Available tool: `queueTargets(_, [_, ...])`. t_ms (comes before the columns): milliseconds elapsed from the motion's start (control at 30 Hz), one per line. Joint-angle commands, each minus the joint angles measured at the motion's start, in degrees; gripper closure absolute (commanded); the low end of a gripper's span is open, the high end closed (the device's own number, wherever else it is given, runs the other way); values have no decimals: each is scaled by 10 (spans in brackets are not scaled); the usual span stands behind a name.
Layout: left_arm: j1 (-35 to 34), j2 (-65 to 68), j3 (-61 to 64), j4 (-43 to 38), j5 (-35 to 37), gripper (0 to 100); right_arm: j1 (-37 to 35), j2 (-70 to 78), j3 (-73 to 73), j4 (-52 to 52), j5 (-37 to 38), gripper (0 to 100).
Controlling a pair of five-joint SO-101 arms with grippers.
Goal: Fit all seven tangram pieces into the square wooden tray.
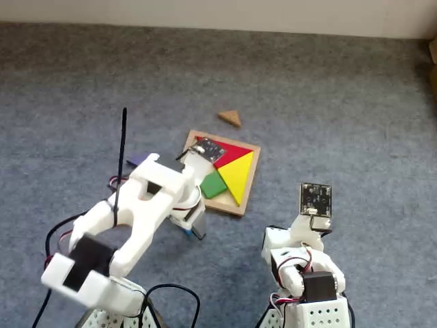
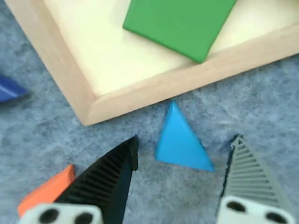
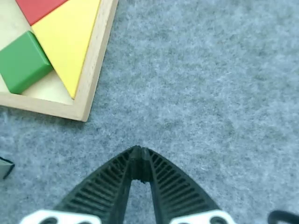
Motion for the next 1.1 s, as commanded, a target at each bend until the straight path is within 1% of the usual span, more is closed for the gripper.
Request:
queueTargets(0, [0, 34, -56, 32, 5, 742, 10, -9, 68, -13, 4, 994])
queueTargets(100, [4, 50, -66, 34, 5, 814, 10, -9, 68, -13, 4, 994])
queueTargets(167, [5, 51, -67, 34, 5, 836, 10, -9, 68, -13, 4, 994])
queueTargets(367, [6, 50, -65, 34, 5, 839, 10, -9, 68, -13, 4, 994])
queueTargets(500, [21, 41, -68, 41, 3, 840, 10, -9, 68, -13, 4, 994])
queueTargets(633, [32, -20, -64, 62, -7, 840, 10, -9, 68, -13, 4, 994])
queueTargets(767, [31, -97, -36, 68, -95, 840, 10, -9, 68, -13, 4, 994])
queueTargets(867, [28, -150, -7, 68, -133, 840, 10, -9, 68, -13, 4, 994])
queueTargets(967, [28, -188, 19, 67, -136, 835, 10, -9, 68, -13, 4, 994])
queueTargets(1067, [28, -196, 33, 63, -92, 827, 10, -9, 68, -13, 4, 994])
